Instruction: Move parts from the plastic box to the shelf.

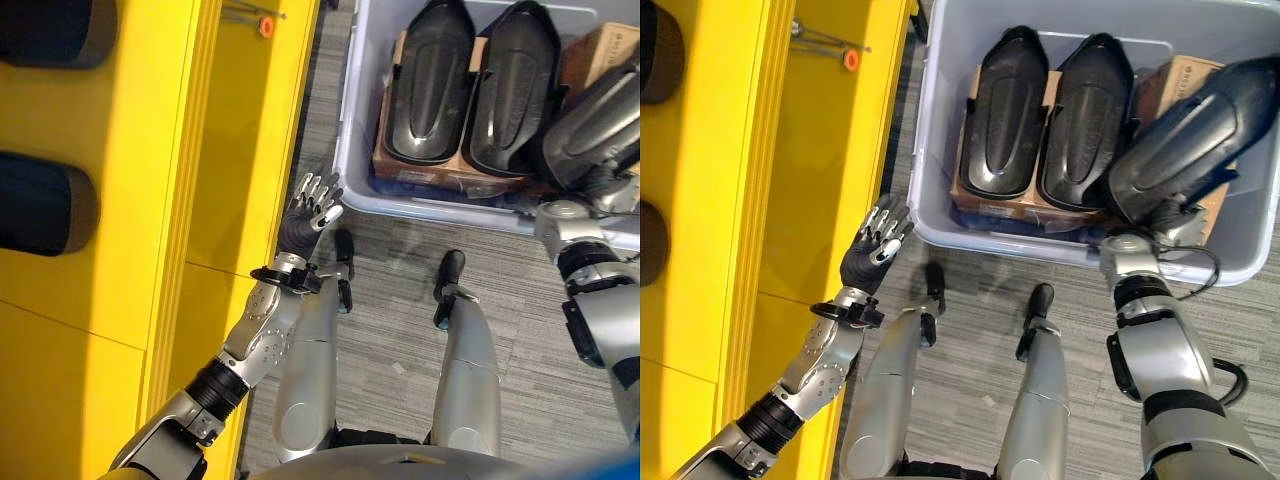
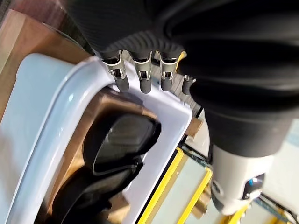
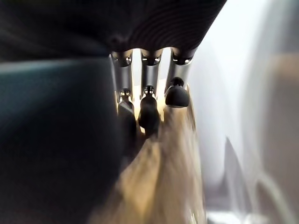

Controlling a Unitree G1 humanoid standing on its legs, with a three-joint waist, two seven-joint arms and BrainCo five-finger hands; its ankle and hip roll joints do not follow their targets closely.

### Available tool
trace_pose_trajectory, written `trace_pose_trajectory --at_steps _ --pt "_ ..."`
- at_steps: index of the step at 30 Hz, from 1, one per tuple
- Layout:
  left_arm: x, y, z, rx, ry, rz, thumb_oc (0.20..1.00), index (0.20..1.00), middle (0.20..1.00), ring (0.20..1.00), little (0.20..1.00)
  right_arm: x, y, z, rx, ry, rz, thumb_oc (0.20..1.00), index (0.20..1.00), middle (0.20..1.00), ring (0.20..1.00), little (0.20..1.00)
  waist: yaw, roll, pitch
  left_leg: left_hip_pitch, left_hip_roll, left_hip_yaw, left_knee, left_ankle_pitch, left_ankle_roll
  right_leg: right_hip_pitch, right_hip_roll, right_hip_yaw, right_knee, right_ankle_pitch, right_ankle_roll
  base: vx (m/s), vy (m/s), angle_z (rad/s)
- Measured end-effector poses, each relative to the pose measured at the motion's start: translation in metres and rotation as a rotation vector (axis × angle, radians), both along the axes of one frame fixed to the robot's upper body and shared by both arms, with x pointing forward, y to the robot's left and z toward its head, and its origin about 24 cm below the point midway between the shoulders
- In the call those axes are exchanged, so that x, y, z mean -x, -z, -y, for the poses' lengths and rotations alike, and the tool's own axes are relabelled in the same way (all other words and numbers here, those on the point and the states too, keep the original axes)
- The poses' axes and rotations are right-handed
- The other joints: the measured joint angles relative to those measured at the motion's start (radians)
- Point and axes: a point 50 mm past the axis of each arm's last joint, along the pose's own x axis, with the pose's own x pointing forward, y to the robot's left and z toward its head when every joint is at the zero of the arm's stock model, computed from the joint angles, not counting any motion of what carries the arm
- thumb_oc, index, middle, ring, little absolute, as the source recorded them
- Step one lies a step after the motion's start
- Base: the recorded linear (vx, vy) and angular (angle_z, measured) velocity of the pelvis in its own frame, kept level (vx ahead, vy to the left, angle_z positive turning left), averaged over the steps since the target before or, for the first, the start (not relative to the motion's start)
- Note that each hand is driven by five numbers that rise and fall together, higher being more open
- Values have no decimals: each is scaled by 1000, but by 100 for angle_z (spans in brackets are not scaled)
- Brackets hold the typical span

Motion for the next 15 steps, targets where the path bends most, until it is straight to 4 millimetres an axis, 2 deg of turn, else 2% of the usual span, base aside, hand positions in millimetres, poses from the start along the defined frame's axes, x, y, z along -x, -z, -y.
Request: trace_pose_trajectory --at_steps 3,7,10,13,15 --pt "2 2 -1 4 1 3 1000 1000 1000 1000 1000 2 13 -12 69 -40 -29 200 200 200 200 200 -7 15 3 86 6 4 -46 7 -11 73 14 1 -29 5 0 -6 -122 -12" --pt "6 11 -14 3 -35 -24 1000 1000 1000 1000 1000 3 8 -16 128 -71 11 200 200 200 200 200 -12 14 10 183 13 27 -104 22 -21 149 26 6 -69 15 -5 5 -127 -13" --pt "11 18 -22 -5 -45 -41 1000 1000 1000 1000 1000 0 -9 -23 209 -121 91 200 200 200 200 200 -27 13 11 289 19 33 -184 49 -33 238 41 0 -117 23 -7 -2 -82 -7" --pt "11 18 -22 -7 -33 -35 1000 1000 1000 1000 1000 0 -23 -24 255 -148 160 200 200 200 200 200 -29 11 12 336 24 35 -233 71 -42 267 52 -2 -135 26 -11 23 -69 -3" --pt "11 20 -23 -10 -35 -43 1000 1000 1000 1000 1000 1 -24 -24 252 -151 175 200 200 200 200 200 -31 10 13 365 24 41 -257 81 -45 286 55 -2 -140 26 -12 12 -51 -5"
